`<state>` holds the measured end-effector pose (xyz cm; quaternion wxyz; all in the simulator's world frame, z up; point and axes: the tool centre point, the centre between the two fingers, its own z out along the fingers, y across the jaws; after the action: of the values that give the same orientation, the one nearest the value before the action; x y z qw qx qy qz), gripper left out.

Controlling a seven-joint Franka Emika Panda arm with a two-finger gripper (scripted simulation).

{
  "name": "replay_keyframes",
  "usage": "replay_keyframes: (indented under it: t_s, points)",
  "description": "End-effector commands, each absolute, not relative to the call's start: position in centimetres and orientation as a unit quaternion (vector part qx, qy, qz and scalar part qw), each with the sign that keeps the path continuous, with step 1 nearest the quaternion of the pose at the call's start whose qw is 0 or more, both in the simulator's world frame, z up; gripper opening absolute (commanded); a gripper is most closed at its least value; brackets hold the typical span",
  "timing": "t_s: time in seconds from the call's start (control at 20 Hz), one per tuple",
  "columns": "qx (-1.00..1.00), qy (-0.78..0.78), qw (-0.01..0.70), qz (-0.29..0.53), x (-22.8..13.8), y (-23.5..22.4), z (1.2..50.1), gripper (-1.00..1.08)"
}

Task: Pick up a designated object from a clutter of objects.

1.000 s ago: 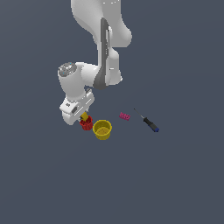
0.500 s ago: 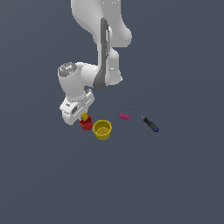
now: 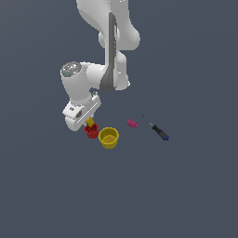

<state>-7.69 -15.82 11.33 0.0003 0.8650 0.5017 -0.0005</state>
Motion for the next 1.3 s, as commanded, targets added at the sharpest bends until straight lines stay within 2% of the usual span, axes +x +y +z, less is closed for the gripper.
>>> replay_keyframes:
  t_s: [0.0, 0.35, 1.25]
  points:
    - [0.865, 0.502, 0.001, 0.0, -7.4, -15.5, 12.6, -1.0]
    - [0.865, 0.501, 0.002, -0.001, -6.5, -14.0, 17.6, -1.0]
    - [0.865, 0.502, 0.001, -0.001, -3.0, -9.1, 34.2, -1.0]
